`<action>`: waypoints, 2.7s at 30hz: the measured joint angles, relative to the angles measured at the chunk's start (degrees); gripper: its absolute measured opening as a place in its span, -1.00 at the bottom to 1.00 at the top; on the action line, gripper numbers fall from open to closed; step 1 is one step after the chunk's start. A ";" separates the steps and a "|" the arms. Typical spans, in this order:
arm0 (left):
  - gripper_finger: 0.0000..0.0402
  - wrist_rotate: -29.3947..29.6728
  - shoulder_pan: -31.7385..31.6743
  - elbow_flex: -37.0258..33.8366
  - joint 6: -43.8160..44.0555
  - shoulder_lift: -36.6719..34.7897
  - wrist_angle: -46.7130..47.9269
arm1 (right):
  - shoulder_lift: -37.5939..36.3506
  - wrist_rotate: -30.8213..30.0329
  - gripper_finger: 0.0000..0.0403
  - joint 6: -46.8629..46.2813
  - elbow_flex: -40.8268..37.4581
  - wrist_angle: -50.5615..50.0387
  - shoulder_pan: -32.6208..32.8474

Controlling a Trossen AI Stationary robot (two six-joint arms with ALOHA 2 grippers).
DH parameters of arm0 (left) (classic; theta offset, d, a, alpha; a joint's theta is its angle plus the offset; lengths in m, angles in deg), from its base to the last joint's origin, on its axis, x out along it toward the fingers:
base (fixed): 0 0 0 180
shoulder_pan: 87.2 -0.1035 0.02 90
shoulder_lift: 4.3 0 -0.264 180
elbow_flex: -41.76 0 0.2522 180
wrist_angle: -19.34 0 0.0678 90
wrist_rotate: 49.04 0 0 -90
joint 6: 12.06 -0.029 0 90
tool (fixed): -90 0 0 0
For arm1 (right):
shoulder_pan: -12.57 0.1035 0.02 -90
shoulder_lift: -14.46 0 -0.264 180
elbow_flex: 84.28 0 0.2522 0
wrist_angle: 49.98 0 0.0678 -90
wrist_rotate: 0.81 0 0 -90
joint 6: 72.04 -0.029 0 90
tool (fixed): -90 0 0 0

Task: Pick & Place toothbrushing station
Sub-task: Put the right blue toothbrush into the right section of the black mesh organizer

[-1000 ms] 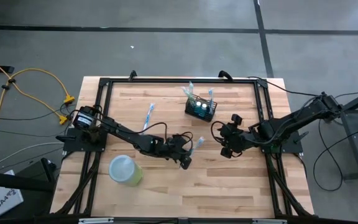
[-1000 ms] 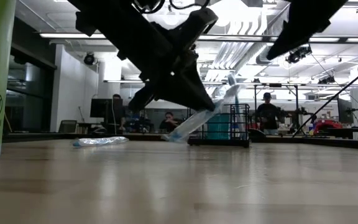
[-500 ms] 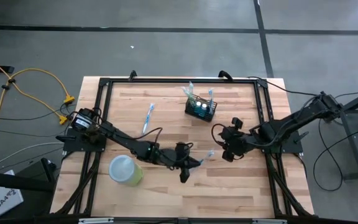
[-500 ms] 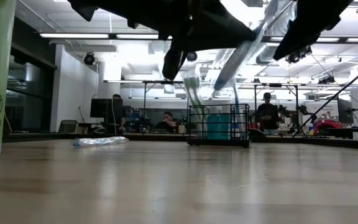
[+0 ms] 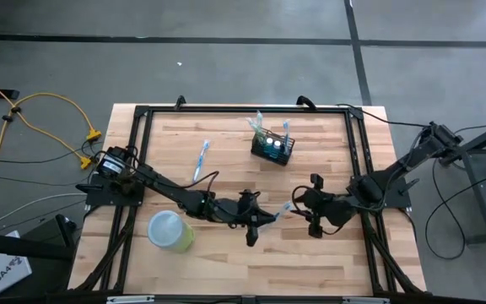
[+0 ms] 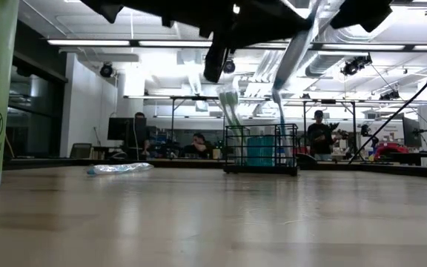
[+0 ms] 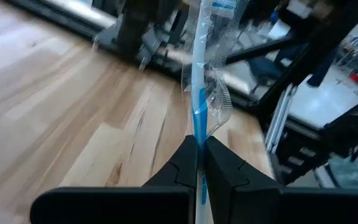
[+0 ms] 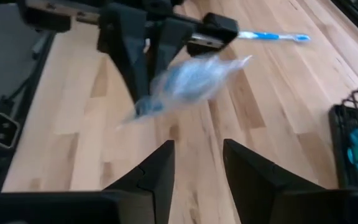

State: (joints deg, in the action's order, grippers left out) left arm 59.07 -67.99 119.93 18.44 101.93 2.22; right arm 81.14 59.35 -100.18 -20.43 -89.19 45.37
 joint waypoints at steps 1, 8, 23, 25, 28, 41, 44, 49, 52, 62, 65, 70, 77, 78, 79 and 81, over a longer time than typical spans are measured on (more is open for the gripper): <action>-0.97 0.02 0.11 0.04 -0.31 -0.02 -0.82 | 0.00 0.00 -0.37 0.26 0.00 0.38 0.29; -0.97 -1.23 0.49 0.09 -0.53 -0.07 -1.36 | 0.00 0.10 -0.38 1.86 0.00 2.95 0.59; -0.98 -1.47 2.11 0.06 -4.91 -0.07 -5.52 | 1.97 4.06 -0.39 5.79 0.09 12.99 0.50; -0.98 -1.81 2.11 0.06 -5.25 -0.07 -5.52 | 2.37 4.62 -0.39 6.38 0.09 13.88 0.32; -0.98 -1.95 2.11 0.06 -5.25 -0.07 -5.63 | 2.35 4.96 -0.39 6.96 0.07 14.91 0.56; -0.98 -2.88 2.44 0.06 -5.27 -0.07 -5.87 | 2.32 4.96 -0.44 9.33 0.07 17.31 0.59; -0.98 -4.24 2.40 0.02 -5.47 -0.07 -7.11 | 2.32 4.94 -0.44 9.60 0.07 17.61 0.59; -0.98 -4.33 2.40 -0.02 -6.52 -0.04 -8.58 | 2.31 4.98 -0.44 9.60 0.07 17.66 0.59; -0.98 -4.33 2.40 -0.02 -6.54 -0.04 -8.56 | 2.27 5.01 -0.44 10.02 0.07 17.78 0.59; -0.98 -8.20 2.42 -0.02 -6.96 -0.04 -9.44 | 2.27 7.92 -0.44 11.96 0.02 21.50 0.59; -0.98 -8.19 2.40 -0.02 -7.80 -0.04 -10.11 | 2.27 7.94 -0.44 11.95 0.02 21.55 0.59; -0.98 -8.16 2.40 -0.02 -7.80 -0.04 -10.11 | 2.27 7.99 -0.44 11.96 0.02 21.52 0.59; -0.98 -8.13 2.40 -0.02 -7.80 -0.04 -10.11 | 2.27 8.87 -0.62 11.93 0.02 21.52 0.59; -0.98 -8.07 2.40 -0.02 -7.80 -0.04 -10.09 | 2.27 8.94 -0.67 11.93 0.02 21.52 0.59; -0.98 -7.93 2.40 -0.02 -7.80 -0.04 -10.08 | 2.27 9.02 -0.72 11.94 0.02 21.54 0.59; -0.98 -7.89 2.40 -0.02 -7.80 -0.04 -10.08 | 2.27 9.36 -0.84 12.04 0.02 21.53 0.59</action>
State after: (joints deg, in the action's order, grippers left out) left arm 51.18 -65.59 119.90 10.64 101.89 -7.86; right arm 83.41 68.71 -88.15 -20.41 -67.66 45.95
